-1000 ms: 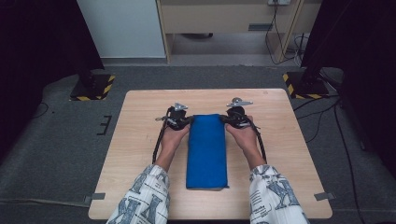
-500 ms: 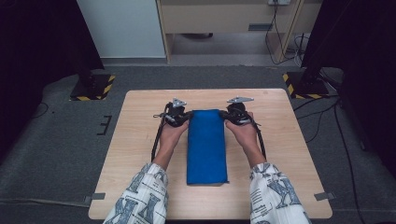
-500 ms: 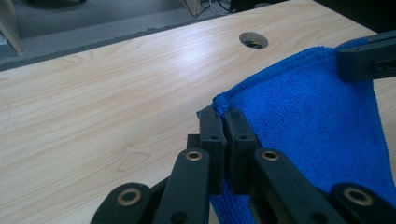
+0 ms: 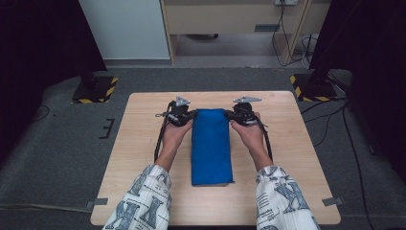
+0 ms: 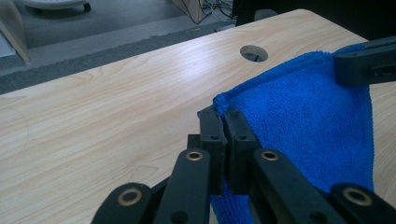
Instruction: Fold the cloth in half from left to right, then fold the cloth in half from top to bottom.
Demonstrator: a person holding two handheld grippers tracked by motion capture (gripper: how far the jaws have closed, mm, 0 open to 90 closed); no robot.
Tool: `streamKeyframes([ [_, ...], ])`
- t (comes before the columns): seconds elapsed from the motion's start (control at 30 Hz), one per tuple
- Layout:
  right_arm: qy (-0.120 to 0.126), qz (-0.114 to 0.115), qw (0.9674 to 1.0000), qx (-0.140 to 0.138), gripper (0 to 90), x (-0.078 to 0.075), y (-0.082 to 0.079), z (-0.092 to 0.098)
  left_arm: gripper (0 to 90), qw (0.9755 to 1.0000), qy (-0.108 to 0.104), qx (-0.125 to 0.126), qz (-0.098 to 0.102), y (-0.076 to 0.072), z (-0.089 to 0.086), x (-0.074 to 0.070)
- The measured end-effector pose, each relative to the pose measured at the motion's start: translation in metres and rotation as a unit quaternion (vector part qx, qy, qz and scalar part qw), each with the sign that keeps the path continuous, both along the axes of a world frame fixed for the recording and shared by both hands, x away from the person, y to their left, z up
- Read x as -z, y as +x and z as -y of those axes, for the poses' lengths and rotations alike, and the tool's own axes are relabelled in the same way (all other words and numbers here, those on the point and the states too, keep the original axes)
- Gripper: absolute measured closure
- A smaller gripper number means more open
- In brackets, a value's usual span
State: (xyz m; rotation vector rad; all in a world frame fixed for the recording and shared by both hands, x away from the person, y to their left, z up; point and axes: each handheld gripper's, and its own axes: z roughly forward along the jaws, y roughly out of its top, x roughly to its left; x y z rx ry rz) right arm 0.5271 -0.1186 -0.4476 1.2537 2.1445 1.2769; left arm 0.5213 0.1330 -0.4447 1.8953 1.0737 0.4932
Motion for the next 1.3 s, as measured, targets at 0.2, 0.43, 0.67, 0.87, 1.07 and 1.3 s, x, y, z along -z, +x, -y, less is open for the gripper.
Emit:
streamKeyframes([
  [0.2, 0.001, 0.004, 1.0000, 0.001, 86.6, -0.005, -0.001, 0.001, 87.1, 1.0000, 0.002, 0.005, 0.005, -0.003, 0.001, -0.004],
  [0.43, -0.004, 0.007, 1.0000, -0.001, 86.6, -0.006, -0.004, 0.002, 87.1, 0.9999, 0.003, 0.006, 0.009, -0.003, 0.002, -0.005],
  [0.67, 0.003, 0.014, 0.9999, -0.004, 86.5, -0.010, -0.006, 0.002, 87.1, 0.9999, 0.000, 0.007, 0.012, -0.005, -0.001, -0.009],
  [0.87, 0.003, 0.018, 0.9998, -0.011, 86.5, -0.011, -0.013, 0.002, 87.1, 0.9998, 0.006, 0.011, 0.015, -0.014, -0.001, -0.010],
  [1.07, 0.003, 0.022, 0.9996, -0.019, 86.5, -0.009, -0.025, 0.003, 87.1, 0.9997, 0.004, 0.015, 0.020, -0.028, -0.002, -0.009],
  [1.3, 0.008, 0.023, 0.9993, -0.027, 86.5, -0.006, -0.039, 0.005, 87.1, 0.9995, 0.005, 0.022, 0.023, -0.043, -0.003, -0.008],
])
